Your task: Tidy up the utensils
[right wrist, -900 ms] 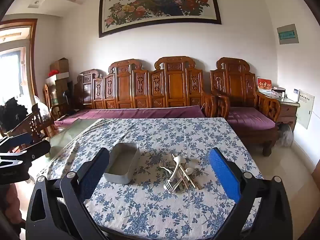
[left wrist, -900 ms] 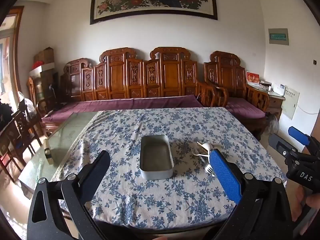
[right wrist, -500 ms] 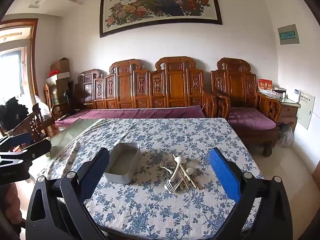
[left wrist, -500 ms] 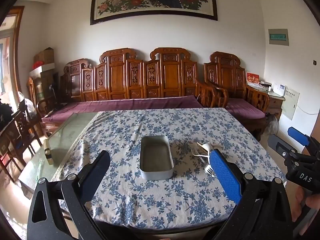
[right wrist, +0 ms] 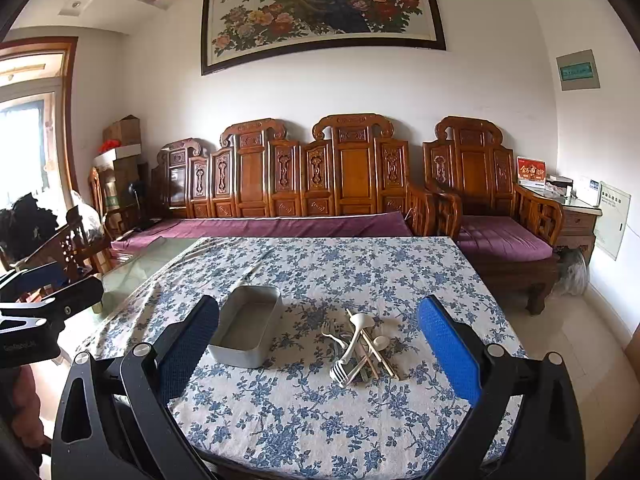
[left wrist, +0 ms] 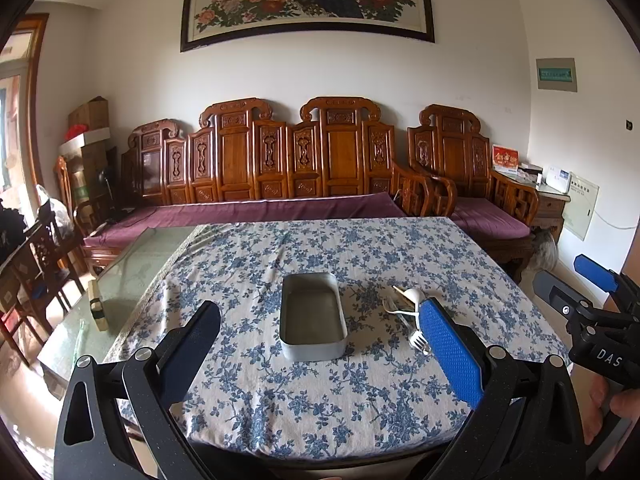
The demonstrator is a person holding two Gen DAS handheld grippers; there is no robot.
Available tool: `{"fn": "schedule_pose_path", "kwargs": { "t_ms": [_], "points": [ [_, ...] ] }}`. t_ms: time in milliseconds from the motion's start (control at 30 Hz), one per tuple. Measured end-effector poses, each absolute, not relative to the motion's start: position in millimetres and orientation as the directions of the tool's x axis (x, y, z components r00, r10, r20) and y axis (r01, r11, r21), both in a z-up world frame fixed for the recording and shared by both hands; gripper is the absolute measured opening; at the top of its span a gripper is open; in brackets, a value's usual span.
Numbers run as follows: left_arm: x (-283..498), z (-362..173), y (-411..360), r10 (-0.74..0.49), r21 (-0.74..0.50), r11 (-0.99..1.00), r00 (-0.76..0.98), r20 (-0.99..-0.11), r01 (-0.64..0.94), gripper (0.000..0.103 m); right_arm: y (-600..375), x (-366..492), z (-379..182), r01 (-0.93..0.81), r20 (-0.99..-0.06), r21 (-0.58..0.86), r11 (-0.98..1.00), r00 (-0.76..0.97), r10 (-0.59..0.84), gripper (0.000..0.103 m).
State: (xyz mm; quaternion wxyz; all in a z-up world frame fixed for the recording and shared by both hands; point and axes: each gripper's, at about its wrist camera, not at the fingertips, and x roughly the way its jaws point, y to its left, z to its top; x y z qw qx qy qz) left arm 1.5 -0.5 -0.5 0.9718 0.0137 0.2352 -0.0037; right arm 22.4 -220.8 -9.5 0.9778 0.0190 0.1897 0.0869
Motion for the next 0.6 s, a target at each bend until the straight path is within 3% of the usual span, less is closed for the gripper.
{"fn": "schedule_pose_path", "kwargs": {
  "t_ms": [600],
  "points": [
    [1.0, 0.0, -1.2, 0.0, 0.026, 1.0, 0.89, -0.455, 0.013, 0.097, -220.5, 22.5, -9.1, -0.163, -0.368, 0.069, 0.984, 0.913, 0.177, 0.1]
  ]
}}
